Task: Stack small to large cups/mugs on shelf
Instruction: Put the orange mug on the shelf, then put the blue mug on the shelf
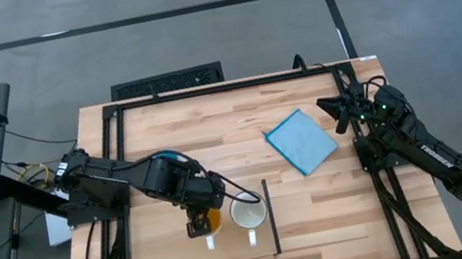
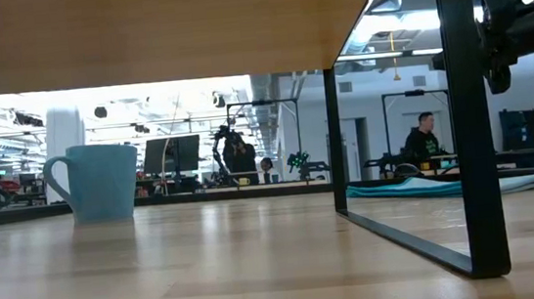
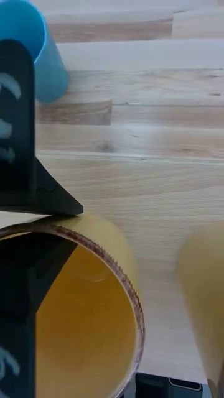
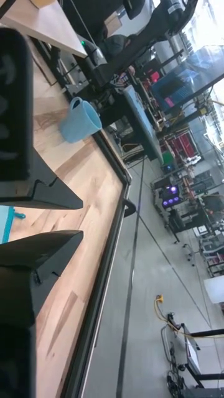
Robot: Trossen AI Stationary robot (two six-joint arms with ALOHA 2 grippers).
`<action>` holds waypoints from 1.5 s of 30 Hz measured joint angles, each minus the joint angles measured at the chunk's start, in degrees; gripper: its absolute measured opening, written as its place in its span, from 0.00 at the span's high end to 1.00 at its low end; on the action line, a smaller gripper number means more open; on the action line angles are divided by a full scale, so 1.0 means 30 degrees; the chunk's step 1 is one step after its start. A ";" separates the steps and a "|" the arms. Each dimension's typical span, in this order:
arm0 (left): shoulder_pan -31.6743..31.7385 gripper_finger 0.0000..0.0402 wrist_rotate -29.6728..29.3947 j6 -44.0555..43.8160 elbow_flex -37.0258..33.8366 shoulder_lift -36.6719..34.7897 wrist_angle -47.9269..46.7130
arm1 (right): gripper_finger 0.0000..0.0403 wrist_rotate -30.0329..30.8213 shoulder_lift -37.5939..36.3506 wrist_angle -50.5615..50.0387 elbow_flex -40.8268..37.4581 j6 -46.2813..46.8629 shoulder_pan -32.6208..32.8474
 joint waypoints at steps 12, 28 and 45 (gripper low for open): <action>0.0036 0.92 0.0022 -0.0177 0.0000 0.0000 0.0216 | 0.79 0.0000 0.0000 0.0000 0.0000 -0.0006 0.0000; 0.0036 0.76 0.0306 -0.0687 0.0000 0.0000 0.0219 | 0.79 0.0000 0.0000 0.0000 0.0000 -0.0051 0.0000; 0.0195 0.58 0.0361 -0.1090 0.0000 -0.0109 0.0153 | 0.79 0.0000 0.0005 0.0000 0.0000 -0.0044 -0.0001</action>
